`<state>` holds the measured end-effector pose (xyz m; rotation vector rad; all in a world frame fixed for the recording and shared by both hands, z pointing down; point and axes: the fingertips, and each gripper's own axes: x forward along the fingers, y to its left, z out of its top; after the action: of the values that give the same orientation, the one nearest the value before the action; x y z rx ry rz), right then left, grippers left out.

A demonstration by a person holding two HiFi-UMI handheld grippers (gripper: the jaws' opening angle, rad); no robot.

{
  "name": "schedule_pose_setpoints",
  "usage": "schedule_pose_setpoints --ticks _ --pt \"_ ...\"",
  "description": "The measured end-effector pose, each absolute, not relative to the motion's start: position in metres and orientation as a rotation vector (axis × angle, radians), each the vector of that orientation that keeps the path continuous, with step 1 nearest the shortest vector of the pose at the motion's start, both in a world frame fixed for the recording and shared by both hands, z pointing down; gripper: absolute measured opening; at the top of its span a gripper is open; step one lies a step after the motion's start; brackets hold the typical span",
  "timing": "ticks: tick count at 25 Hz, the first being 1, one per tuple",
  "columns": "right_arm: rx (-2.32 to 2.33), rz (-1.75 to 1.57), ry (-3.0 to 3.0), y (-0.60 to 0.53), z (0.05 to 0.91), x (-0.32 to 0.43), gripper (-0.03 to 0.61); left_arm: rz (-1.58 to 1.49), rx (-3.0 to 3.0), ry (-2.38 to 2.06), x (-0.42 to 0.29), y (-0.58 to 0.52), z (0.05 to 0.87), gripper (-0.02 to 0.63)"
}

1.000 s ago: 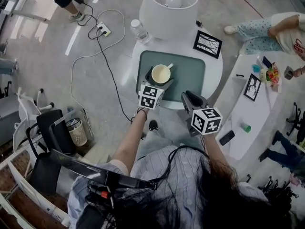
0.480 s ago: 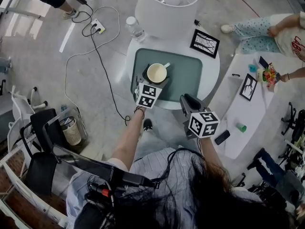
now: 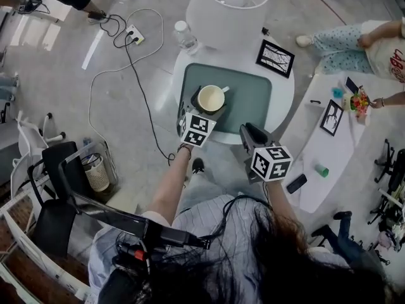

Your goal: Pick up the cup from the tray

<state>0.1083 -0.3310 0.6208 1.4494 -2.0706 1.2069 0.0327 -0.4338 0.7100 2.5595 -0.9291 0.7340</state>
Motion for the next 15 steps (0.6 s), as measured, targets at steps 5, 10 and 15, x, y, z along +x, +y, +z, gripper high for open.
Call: schedule_pose_setpoints --ticks 5,10,15 --pt "1.435 1.189 -2.098 -0.331 0.616 0.101 0.083 0.666 2.602 -0.945 0.033 -0.433 0.679 0.462" --pt "1.42 1.176 -2.123 -0.324 0.609 0.094 0.083 0.626 2.632 -0.945 0.032 -0.421 0.648 0.462" --pt "1.408 1.153 -2.154 -0.316 0.602 0.082 0.083 0.621 2.647 -0.958 0.018 -0.408 0.62 0.462"
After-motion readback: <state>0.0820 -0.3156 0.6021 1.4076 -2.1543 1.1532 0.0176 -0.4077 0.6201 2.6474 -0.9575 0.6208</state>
